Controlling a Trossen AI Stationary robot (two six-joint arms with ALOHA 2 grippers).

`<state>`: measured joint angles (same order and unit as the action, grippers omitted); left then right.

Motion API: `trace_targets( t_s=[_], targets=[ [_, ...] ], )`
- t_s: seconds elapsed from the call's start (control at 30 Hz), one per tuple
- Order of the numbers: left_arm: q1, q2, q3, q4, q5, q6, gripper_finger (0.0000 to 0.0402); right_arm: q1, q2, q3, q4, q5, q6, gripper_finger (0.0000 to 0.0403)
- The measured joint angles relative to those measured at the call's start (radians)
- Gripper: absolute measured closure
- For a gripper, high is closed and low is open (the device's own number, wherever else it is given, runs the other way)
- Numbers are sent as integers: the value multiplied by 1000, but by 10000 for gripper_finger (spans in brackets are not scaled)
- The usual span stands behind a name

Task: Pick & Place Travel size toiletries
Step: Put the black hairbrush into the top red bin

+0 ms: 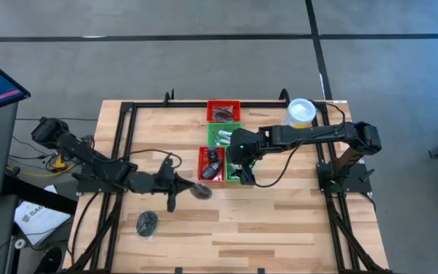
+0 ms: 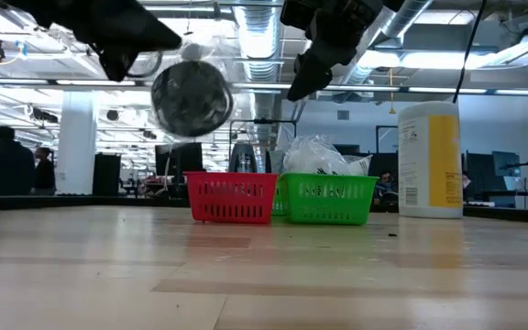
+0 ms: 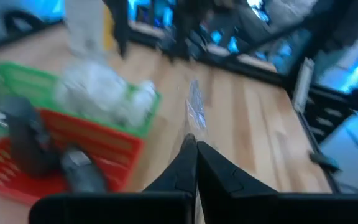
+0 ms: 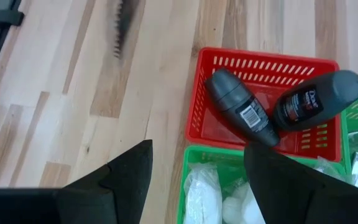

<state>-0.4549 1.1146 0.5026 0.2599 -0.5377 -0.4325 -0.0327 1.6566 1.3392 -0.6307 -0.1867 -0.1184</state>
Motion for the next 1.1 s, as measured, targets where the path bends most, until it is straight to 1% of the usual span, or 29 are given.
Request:
trace_targets(
  t_s=[0.13, 0.2, 0.3, 0.43, 0.67, 0.83, 0.97, 1.1],
  targets=[
    [5, -38, 0, 4, -97, 60, 401, 0, 0, 0, 38, 0, 14, 163],
    [17, -46, 0, 9, -125, 82, 401, 0, 0, 0, 60, -3, 14, 163],
    [47, -46, 0, 27, -149, 116, 401, 0, 0, 0, 94, -34, 14, 163],
    [90, -46, 0, 68, -154, 164, 401, 0, 0, 0, 152, -79, 15, 163],
    [135, -46, 0, 144, -152, 244, 401, 0, 0, 0, 258, -86, 25, 163],
    [140, -46, 0, 183, -150, 270, 401, -3, 0, 0, 317, -81, 28, 163],
    [140, -37, 1, 225, -121, 295, 401, -9, 0, 0, 354, -76, 37, 163],
    [140, -20, 2, 237, -101, 296, 401, -18, 0, 0, 351, -21, 35, 163]
  ],
)
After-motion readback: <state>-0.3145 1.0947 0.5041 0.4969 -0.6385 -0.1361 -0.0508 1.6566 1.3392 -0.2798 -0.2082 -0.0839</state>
